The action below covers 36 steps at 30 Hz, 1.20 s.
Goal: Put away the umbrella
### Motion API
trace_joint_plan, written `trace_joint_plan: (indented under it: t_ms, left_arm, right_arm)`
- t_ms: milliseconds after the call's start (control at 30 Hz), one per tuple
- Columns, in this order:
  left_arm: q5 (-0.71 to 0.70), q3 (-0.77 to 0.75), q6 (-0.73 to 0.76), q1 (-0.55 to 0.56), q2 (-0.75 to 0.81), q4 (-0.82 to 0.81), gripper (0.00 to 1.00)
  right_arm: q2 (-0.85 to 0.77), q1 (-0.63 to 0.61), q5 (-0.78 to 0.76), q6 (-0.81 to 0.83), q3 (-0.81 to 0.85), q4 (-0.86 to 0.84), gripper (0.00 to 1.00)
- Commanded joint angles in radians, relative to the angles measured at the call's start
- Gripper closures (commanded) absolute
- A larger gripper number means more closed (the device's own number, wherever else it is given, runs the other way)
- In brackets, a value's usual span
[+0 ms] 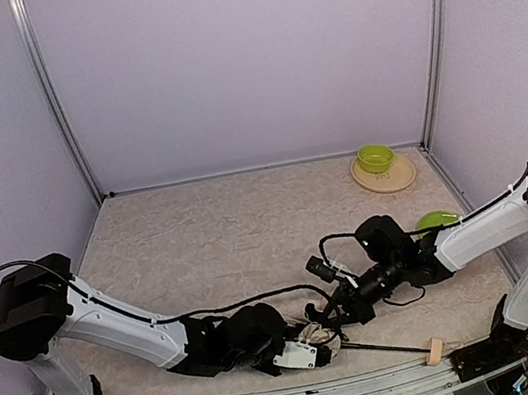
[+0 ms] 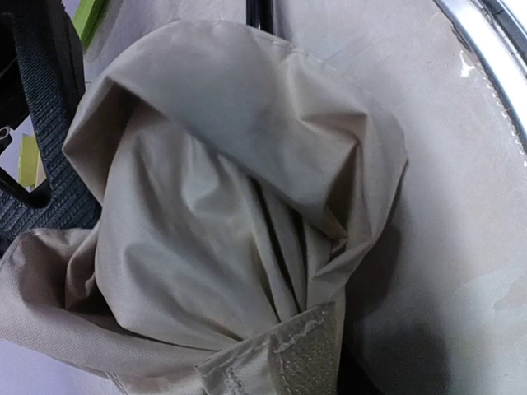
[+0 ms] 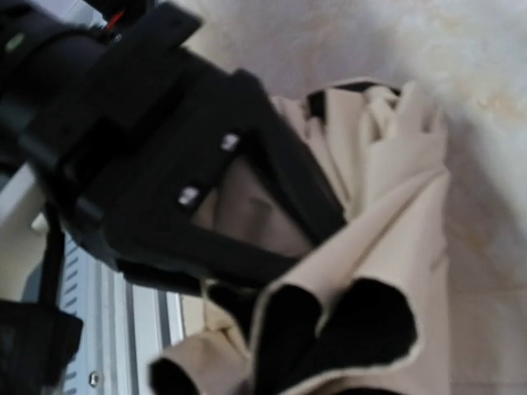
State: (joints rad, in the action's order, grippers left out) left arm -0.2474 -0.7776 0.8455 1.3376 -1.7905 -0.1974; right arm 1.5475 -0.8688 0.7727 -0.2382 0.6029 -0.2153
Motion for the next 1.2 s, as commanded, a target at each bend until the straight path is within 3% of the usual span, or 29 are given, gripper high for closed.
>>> trace_joint_plan:
  t_ms: [0,267,567,867,1033,1167]
  left_arm:
    - [0.14,0.04,-0.071,-0.063,-0.085,0.321,1.0]
    - [0.196,-0.022,-0.168,-0.149,-0.103,0.336,1.0]
    - [0.232,-0.148,-0.281,-0.172,-0.158,0.412,1.0]
    - [0.232,-0.14,-0.35,-0.22,-0.093,0.412,0.72]
    - [0.127,-0.075,-0.392,-0.216,-0.034,0.337,0.58]
    - [0.071,-0.011,-0.406,-0.212,0.012,0.227,0.44]
  right_arm:
    - [-0.018,-0.067,0.098,-0.061,-0.067,-0.21,1.0]
    - [0.005,-0.124,0.102,-0.212,-0.195,-0.433,1.0]
    - [0.197,-0.246,0.015,-0.269,-0.132,-0.403,1.0]
    - [0.294,-0.218,-0.054,-0.323,-0.185,-0.324,1.0]
    - [0.23,-0.152,-0.11,-0.23,-0.166,-0.146,1.0]
    - [0.22,-0.152,-0.069,-0.155,-0.132,-0.126,1.0]
